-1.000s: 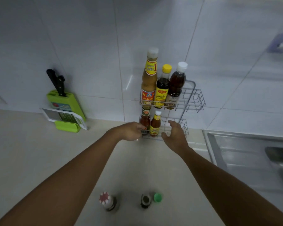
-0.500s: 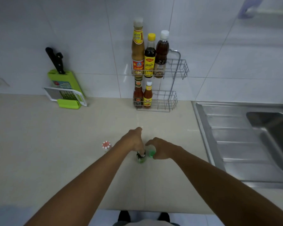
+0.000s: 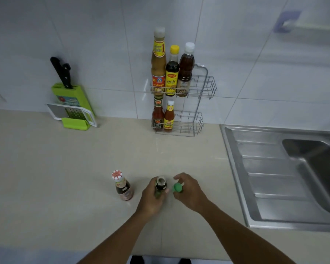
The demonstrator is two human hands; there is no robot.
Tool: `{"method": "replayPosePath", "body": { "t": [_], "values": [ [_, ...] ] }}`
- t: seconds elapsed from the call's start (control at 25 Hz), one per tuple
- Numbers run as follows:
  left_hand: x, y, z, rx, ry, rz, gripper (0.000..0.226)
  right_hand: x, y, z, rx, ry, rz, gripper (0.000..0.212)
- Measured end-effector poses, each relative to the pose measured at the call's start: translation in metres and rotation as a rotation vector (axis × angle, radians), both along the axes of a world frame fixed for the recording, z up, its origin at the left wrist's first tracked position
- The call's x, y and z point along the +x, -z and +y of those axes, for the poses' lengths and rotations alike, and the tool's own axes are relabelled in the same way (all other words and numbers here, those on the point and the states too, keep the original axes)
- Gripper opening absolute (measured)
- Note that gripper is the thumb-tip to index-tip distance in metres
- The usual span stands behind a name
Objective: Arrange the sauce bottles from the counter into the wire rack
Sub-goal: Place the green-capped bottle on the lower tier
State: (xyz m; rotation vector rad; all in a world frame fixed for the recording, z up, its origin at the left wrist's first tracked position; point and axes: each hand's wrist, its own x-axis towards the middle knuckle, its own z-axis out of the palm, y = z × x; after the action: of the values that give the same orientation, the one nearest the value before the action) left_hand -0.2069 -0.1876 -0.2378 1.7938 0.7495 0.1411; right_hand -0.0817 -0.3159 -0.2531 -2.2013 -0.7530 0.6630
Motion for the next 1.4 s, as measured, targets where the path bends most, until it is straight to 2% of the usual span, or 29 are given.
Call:
{"method": "replayPosePath", "body": {
  "t": [0.08,0.16,0.28,0.4,0.48,0.64,0.72,0.76,0.8,0.84,0.88,0.96,1.0,1.04,1.12,1.2,1.28,1.36,1.4],
  "values": [
    [0.010,-0.008,0.002,0.068,0.077,-0.072,0.035,0.012,-0.035,0.002,0.125,0.075,0.045,0.049],
    [0.021,-0.022,0.006,0.150,0.128,-0.106,0.043,0.028,-0.072,0.003,0.234,0.082,-0.027,0.047],
    [0.033,-0.056,0.012,0.229,0.175,-0.091,0.050,0.048,-0.128,-0.002,0.357,-0.072,-0.147,0.045],
    [0.037,-0.097,0.018,0.269,0.253,-0.102,0.054,0.061,-0.174,-0.008,0.342,-0.247,-0.163,0.043],
    [0.038,-0.123,0.021,0.279,0.284,-0.127,0.056,0.066,-0.197,-0.007,0.308,-0.378,-0.244,0.043],
    [0.037,-0.164,0.032,0.104,0.283,-0.141,0.038,0.066,-0.231,0.001,0.302,-0.572,-0.451,0.043],
    [0.036,-0.176,0.038,-0.037,0.332,-0.088,0.025,0.065,-0.244,0.002,0.280,-0.576,-0.400,0.044],
    [0.036,-0.181,0.039,-0.048,0.352,-0.086,0.021,0.064,-0.250,0.002,0.233,-0.551,-0.342,0.042],
    [0.035,-0.185,0.039,0.006,0.352,-0.099,0.022,0.061,-0.255,0.003,0.185,-0.507,-0.275,0.035],
    [0.035,-0.190,0.037,0.138,0.339,-0.103,0.026,0.057,-0.257,0.004,0.149,-0.462,-0.233,0.025],
    [0.035,-0.193,0.034,0.357,0.310,-0.077,0.034,0.052,-0.257,0.007,0.128,-0.406,-0.208,0.031],
    [0.034,-0.197,0.025,0.824,0.200,0.008,0.048,0.043,-0.254,0.011,0.090,-0.249,-0.098,0.073],
    [0.035,-0.198,0.020,0.881,0.146,-0.012,0.050,0.040,-0.255,0.012,0.071,-0.189,-0.032,0.085],
    [0.035,-0.199,0.015,0.785,0.111,-0.050,0.047,0.040,-0.258,0.012,0.047,-0.161,0.020,0.089],
    [0.039,-0.200,0.016,0.298,0.103,-0.153,0.030,0.044,-0.266,0.011,0.061,-0.190,0.003,0.084],
    [0.041,-0.202,0.023,-0.102,0.207,-0.179,0.016,0.053,-0.265,0.011,0.245,-0.289,-0.153,0.062],
    [0.037,-0.205,0.028,-0.389,0.393,-0.161,0.012,0.055,-0.260,0.011,0.404,-0.417,-0.373,0.049],
    [0.036,-0.211,0.031,-0.592,0.562,-0.092,0.012,0.052,-0.253,0.013,0.416,-0.493,-0.667,0.029],
    [0.037,-0.212,0.032,-0.614,0.599,-0.061,0.012,0.050,-0.249,0.016,0.379,-0.482,-0.770,0.030]
  ]
}}
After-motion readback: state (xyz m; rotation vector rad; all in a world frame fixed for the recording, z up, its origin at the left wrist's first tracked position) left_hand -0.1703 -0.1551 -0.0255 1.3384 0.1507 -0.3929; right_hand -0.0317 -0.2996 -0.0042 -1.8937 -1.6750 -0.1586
